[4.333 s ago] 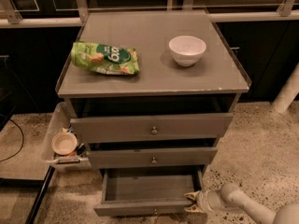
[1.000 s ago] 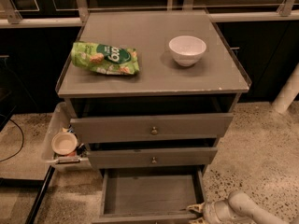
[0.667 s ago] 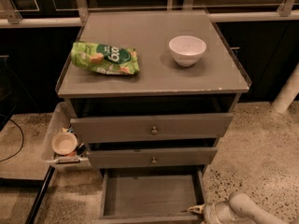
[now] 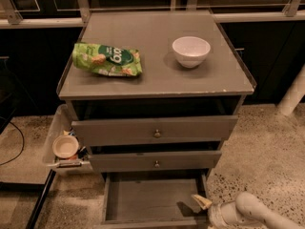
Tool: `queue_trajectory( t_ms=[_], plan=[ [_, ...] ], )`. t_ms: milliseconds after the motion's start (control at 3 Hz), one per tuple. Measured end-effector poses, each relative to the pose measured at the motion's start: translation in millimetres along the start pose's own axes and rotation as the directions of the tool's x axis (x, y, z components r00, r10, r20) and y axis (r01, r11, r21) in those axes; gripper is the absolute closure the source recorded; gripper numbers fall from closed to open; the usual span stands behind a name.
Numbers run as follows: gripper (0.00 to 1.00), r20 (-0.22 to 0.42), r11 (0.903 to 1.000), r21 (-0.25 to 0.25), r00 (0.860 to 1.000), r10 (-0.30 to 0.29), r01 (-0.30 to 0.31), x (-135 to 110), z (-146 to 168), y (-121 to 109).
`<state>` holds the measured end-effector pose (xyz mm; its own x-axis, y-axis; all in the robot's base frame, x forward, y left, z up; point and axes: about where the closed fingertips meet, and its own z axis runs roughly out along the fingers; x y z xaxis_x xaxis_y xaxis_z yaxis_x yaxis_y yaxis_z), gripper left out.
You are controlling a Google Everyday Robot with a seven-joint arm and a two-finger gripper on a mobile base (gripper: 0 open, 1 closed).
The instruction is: Open bottom drawer
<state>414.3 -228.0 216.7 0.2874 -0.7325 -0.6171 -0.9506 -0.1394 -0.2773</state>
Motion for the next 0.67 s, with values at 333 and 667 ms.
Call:
queue_trajectory(
  t_ms=[333, 667],
  plan=[
    [0.00, -0.021, 0.9989, 0.011, 0.999, -0.046, 0.046, -22.8, -27.5, -15.1],
    [0.00, -0.019, 0.9957, 0.041, 0.996, -0.082, 0.083, -37.6, -55.3, -31.2]
  ],
)
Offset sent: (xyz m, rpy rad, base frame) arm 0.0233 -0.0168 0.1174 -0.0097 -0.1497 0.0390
